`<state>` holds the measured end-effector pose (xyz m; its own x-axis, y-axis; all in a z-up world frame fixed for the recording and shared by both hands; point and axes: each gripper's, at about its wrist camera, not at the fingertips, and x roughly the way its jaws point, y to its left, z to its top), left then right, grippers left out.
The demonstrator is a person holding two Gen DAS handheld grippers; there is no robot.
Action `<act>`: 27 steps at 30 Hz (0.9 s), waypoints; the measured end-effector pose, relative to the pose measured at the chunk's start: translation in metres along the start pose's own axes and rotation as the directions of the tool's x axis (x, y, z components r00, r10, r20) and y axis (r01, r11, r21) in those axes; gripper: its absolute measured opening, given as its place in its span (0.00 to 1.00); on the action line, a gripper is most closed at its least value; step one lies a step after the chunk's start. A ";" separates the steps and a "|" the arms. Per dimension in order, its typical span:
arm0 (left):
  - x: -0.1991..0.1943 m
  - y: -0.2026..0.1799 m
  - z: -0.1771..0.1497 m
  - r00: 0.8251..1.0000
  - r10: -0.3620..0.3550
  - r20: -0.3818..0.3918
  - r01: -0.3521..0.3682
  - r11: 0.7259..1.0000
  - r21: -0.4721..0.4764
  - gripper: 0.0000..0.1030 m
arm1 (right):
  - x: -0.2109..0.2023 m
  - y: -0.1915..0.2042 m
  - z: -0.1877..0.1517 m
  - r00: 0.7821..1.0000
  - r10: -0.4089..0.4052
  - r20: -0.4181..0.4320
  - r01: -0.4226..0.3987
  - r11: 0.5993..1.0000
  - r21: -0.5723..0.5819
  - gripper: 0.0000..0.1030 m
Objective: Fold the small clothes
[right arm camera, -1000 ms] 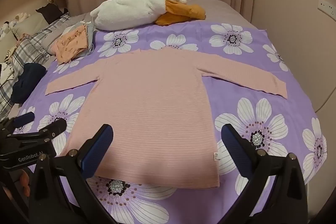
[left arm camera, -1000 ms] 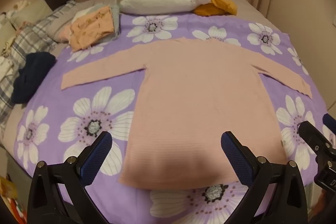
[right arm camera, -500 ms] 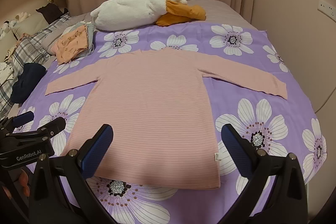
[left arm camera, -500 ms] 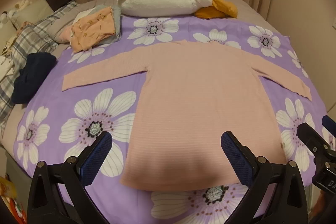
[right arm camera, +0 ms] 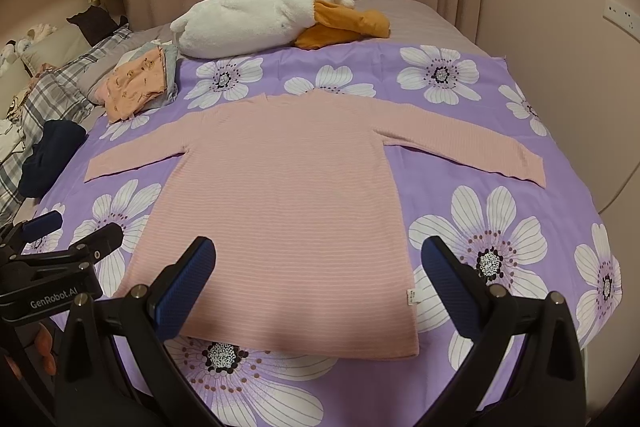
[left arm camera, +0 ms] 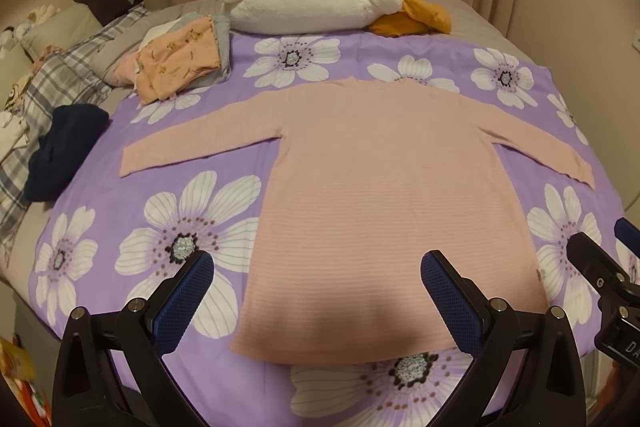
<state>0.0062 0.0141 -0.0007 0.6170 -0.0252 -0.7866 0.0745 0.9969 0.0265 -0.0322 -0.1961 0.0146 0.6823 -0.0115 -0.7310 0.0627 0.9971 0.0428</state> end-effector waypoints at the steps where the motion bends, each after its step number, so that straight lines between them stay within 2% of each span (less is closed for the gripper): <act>1: 0.000 0.000 -0.001 1.000 0.001 0.001 -0.001 1.000 0.001 0.99 | 0.000 0.000 0.000 1.000 0.000 0.000 0.000 1.000 -0.001 1.00; 27: 0.000 0.002 -0.001 1.000 0.012 0.007 -0.012 1.000 0.008 0.99 | 0.002 0.000 -0.002 1.000 0.001 -0.003 -0.001 1.000 0.001 1.00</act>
<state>0.0053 0.0165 -0.0015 0.6231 -0.0135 -0.7820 0.0728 0.9965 0.0409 -0.0323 -0.1956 0.0120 0.6804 -0.0099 -0.7328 0.0626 0.9970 0.0447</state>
